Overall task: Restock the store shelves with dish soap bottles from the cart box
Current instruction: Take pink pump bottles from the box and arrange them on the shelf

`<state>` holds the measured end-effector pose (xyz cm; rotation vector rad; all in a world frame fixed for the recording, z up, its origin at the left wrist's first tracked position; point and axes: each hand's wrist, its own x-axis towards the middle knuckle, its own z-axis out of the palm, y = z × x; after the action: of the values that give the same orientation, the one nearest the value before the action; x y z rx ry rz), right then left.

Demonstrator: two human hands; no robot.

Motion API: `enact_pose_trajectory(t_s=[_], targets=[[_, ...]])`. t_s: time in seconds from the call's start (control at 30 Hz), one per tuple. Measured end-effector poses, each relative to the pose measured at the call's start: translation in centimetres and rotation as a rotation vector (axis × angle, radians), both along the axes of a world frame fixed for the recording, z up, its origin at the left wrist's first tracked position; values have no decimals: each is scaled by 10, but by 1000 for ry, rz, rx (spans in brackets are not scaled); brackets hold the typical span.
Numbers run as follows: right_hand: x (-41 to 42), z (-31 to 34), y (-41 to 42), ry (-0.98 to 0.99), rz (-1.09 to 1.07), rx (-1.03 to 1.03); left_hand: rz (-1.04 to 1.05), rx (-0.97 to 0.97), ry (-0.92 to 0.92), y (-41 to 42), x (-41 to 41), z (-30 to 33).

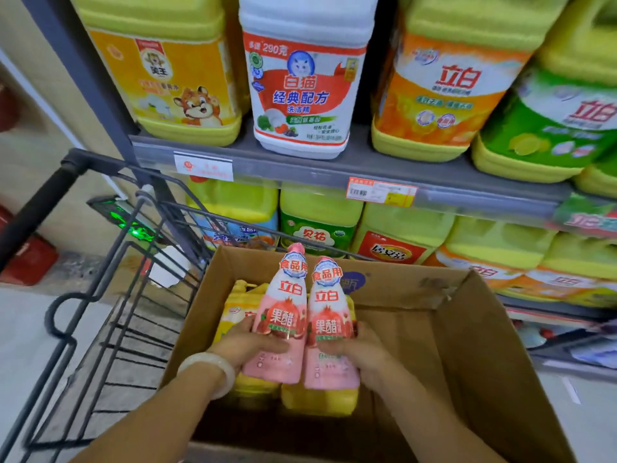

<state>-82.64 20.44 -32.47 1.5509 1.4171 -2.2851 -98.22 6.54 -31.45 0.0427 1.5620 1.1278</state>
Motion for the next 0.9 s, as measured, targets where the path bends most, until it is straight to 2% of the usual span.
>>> enact_pose_trajectory(t_s=[0.17,0.3,0.5,0.73,0.9], targets=[[58,47,25,180,-169,150,-139,205,76,40,33,60],[141,83,45,295,-304,244,-300,347,103,87,95,103],[311,145,80,322,-438,435,-518,528,129,156,254,163],[525,227,107,297,-583,695,-622,706,124,219,462,224],[626,268,135,303,-676,792,-675,785,119,264,562,266]])
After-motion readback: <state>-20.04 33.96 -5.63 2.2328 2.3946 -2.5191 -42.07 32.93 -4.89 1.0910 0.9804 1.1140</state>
